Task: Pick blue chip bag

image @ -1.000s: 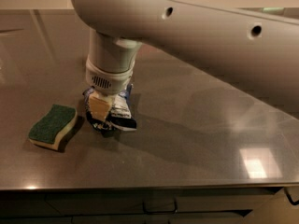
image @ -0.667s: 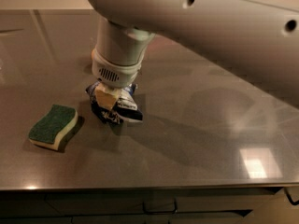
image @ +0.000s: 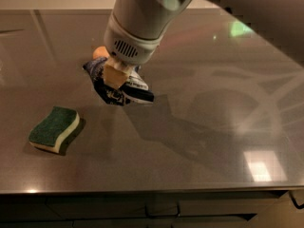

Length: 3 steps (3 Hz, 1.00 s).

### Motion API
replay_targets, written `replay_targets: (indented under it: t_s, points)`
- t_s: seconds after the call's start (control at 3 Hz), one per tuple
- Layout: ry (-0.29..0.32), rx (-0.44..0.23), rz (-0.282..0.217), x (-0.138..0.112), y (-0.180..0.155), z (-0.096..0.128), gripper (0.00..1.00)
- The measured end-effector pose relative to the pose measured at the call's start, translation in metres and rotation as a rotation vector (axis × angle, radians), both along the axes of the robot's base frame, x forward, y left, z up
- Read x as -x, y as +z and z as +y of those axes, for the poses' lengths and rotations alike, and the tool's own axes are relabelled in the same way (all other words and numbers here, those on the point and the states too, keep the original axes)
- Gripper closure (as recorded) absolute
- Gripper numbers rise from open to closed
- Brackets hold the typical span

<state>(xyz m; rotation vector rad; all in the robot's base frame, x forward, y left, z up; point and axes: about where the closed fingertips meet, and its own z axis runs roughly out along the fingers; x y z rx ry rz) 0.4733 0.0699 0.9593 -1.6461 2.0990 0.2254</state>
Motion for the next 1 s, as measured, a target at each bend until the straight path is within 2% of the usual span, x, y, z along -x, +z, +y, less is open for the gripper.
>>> replay_targets:
  t_s: [0.33,0.67,1.0]
  points:
    - [0.038,-0.036,-0.050,-0.006,0.032,-0.008,1.00]
    - [0.103,-0.066,-0.089,-0.007,0.055,-0.011,1.00]
    - [0.103,-0.066,-0.089,-0.007,0.055,-0.011,1.00]
